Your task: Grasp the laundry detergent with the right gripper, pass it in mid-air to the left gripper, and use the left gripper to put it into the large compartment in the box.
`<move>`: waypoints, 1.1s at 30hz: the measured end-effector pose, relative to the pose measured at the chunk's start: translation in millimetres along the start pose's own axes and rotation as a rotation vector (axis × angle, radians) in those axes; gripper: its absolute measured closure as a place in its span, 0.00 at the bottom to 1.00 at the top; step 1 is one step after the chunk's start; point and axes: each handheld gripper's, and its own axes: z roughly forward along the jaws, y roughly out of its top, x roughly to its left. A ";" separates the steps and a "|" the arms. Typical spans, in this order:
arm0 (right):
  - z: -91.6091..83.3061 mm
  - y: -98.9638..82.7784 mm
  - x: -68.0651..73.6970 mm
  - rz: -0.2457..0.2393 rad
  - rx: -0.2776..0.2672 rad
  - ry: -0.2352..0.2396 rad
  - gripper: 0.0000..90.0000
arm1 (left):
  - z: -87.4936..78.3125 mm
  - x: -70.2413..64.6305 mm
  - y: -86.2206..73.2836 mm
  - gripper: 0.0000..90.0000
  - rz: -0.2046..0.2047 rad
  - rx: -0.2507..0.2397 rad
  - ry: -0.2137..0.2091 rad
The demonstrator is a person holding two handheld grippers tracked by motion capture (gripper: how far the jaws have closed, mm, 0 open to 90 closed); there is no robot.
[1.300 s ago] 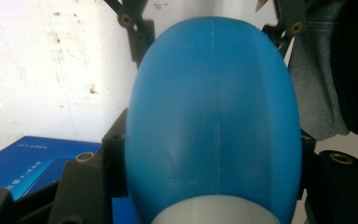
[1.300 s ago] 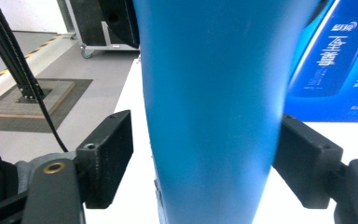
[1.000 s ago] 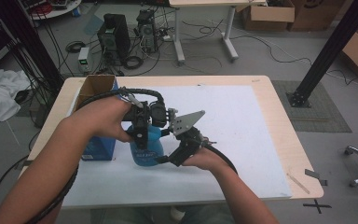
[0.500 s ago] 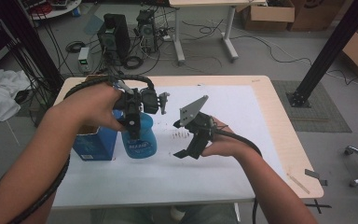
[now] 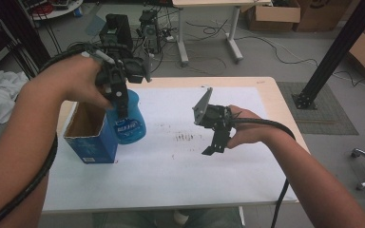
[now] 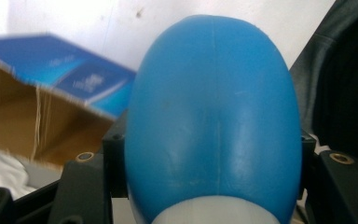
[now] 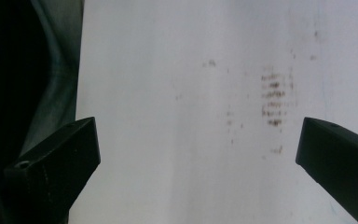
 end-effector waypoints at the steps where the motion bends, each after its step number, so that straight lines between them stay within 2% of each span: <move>1: 0.4 -1.6 -1.9 -0.005 0.053 0.005 0.00 | -2.3 3.2 -1.2 0.43 -0.025 0.003 -0.008; 2: 0.4 -1.6 -1.9 -0.005 0.053 0.005 0.00 | -5.6 7.3 -2.9 0.43 -0.054 0.007 -0.015; 3: 1.1 -2.3 -2.9 -0.011 0.076 0.009 0.00 | -9.1 10.9 -4.9 0.44 -0.075 0.010 -0.015; 6: 3.0 -4.4 -4.6 -0.019 0.144 0.017 0.00 | -20.0 22.8 -11.7 0.44 -0.189 0.007 -0.031; 8: 2.4 -5.6 -5.7 -0.022 0.162 0.018 0.00 | -27.9 32.4 -18.4 0.43 -0.287 0.000 -0.052; 10: 0.4 -7.1 -7.2 -0.019 0.166 0.019 0.00 | -36.6 41.6 -27.6 0.44 -0.402 -0.023 -0.070; 11: -0.3 -7.9 -7.9 -0.018 0.165 0.017 0.00 | -39.9 45.3 -32.4 0.44 -0.452 -0.032 -0.075; 12: -0.4 -8.7 -8.7 -0.020 0.165 0.018 0.00 | -42.4 48.1 -36.1 0.44 -0.482 -0.031 -0.081; 13: -0.5 -9.2 -8.9 -0.016 0.168 0.016 0.00 | -45.8 51.9 -42.1 0.44 -0.539 -0.032 -0.091; 17: 0.6 -11.0 -10.1 -0.018 0.177 0.015 0.00 | -55.0 63.2 -60.1 0.44 -0.710 -0.020 -0.129; 18: 0.4 -11.1 -10.4 -0.018 0.177 0.017 0.00 | -56.9 64.4 -62.8 0.44 -0.730 -0.031 -0.124; 20: -0.2 -10.8 -10.7 -0.018 0.179 0.016 0.00 | -60.5 67.2 -70.7 0.44 -0.804 -0.027 -0.127; 26: -0.9 -11.1 -11.3 -0.017 0.183 0.018 0.00 | -64.0 73.0 -85.2 0.44 -0.907 -0.048 -0.135; 33: -2.3 -12.9 -9.6 -0.014 0.195 0.022 0.00 | -56.3 81.5 -94.9 0.44 -0.986 -0.034 -0.117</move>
